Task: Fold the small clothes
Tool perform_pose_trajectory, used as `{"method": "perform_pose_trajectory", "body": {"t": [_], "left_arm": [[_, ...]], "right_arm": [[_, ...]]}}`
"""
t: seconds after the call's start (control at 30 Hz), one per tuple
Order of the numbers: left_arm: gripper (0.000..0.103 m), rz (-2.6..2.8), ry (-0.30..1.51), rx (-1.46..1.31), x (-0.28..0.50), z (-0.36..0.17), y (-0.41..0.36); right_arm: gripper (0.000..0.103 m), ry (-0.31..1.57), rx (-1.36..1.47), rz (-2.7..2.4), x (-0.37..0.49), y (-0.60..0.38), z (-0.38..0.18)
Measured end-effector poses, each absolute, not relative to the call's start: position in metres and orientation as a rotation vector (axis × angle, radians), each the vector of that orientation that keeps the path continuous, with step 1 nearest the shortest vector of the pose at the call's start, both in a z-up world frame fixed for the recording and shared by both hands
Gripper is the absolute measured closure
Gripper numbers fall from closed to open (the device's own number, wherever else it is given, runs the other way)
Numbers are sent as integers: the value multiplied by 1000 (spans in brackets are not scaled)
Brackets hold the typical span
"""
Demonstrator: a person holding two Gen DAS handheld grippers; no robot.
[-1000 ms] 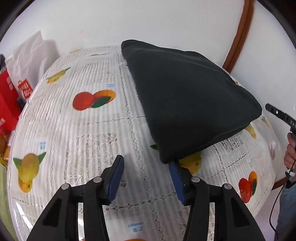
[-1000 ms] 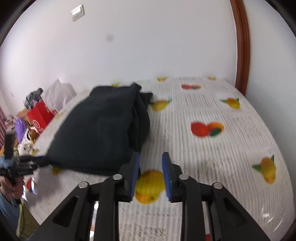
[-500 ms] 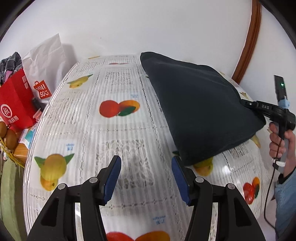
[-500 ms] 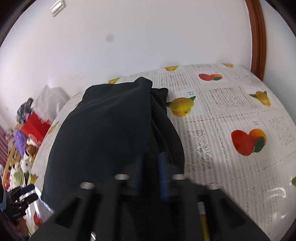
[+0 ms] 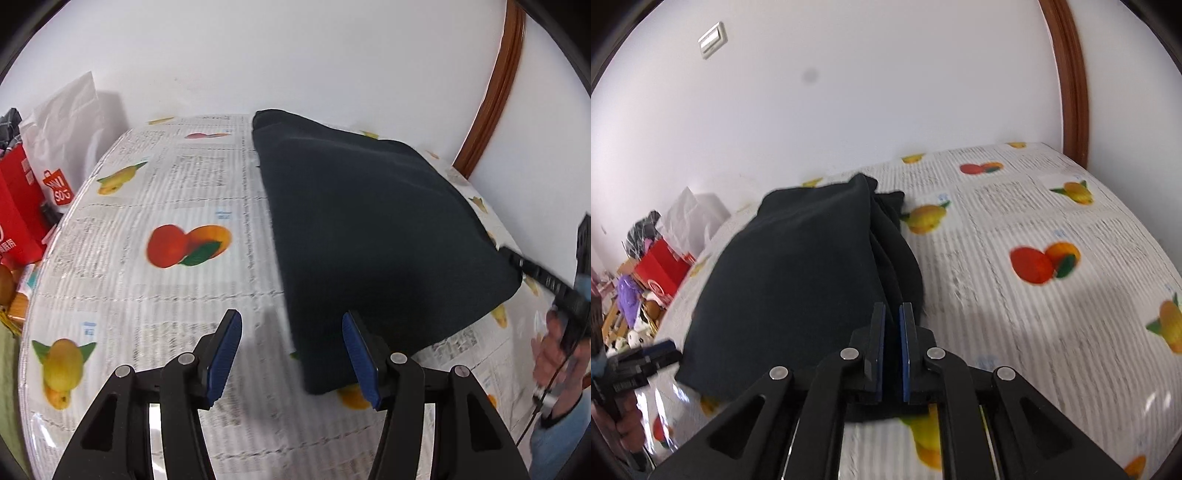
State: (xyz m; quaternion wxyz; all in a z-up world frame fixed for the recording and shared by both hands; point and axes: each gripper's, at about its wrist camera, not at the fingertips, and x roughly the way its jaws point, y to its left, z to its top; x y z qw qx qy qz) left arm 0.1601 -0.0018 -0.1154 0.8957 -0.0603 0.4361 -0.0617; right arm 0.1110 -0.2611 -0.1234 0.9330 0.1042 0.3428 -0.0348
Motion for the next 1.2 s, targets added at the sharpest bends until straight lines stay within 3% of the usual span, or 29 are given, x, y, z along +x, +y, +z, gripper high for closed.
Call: {"method": "perform_pose_trajectory", "body": {"t": [0.43,0.57,0.73,1.2], "left_arm": [[46,-160,915,-49,146,-116,-19],[46,-196,927,5,131,-120,-19],[46,-202,954,59,126,-136,-20],[46,-176,962,22,183,-142,-17]], "right_arm": [[92,743,72,-165,86,-242,-123],[81,751,74,-145,66,-248,-123],[80,825,5,-129,48,-252,-146],[78,804,123,-49,105,-240,-152]]}}
